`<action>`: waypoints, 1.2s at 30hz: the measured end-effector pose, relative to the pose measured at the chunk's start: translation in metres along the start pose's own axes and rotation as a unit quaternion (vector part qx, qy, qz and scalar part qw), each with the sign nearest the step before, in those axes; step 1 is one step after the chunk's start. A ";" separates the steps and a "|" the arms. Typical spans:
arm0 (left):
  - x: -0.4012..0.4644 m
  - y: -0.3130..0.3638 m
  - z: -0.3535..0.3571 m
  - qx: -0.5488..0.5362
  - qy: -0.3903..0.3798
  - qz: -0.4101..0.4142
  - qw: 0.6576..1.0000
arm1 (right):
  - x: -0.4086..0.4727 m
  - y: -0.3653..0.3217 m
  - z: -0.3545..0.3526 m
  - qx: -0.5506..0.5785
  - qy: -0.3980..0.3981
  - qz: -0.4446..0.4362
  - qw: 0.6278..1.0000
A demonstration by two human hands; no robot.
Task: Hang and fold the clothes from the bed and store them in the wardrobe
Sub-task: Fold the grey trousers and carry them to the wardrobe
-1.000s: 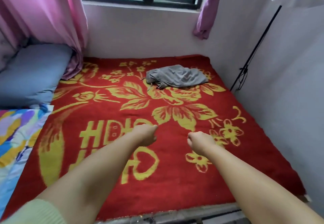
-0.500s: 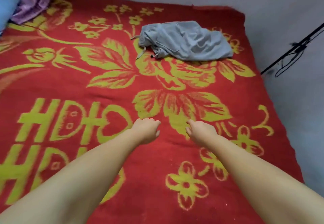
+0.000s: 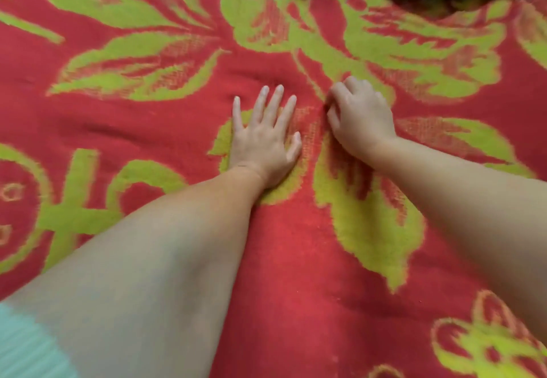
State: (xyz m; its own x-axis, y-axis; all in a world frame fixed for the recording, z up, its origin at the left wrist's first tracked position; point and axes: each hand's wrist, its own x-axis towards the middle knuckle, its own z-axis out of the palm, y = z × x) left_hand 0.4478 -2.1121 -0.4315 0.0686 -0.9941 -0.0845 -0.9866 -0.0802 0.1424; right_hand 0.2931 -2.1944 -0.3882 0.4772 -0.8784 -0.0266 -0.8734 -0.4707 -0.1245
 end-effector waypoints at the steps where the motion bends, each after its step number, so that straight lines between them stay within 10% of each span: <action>1: -0.001 0.002 0.002 -0.011 -0.008 0.008 1.000 | 0.012 0.001 0.006 -0.010 0.000 0.009 1.000; 18: 0.014 -0.011 -0.004 -0.026 -0.041 0.017 0.999 | 0.256 -0.004 -0.015 -0.056 -0.053 0.042 0.996; 28: 0.008 -0.010 0.005 -0.042 -0.024 0.006 0.999 | 0.142 -0.025 0.008 -0.004 -0.092 0.078 0.993; 36: 0.009 -0.022 -0.008 -0.164 -0.020 -0.016 0.986 | 0.007 -0.053 0.002 0.007 -0.309 0.042 0.950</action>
State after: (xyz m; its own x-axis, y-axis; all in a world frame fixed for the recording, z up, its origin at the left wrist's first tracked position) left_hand 0.4709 -2.1196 -0.4270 0.0855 -0.9875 -0.1325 -0.8827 -0.1367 0.4496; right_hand 0.3429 -2.1760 -0.3842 0.3750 -0.6953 -0.6131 -0.9118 -0.3960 -0.1085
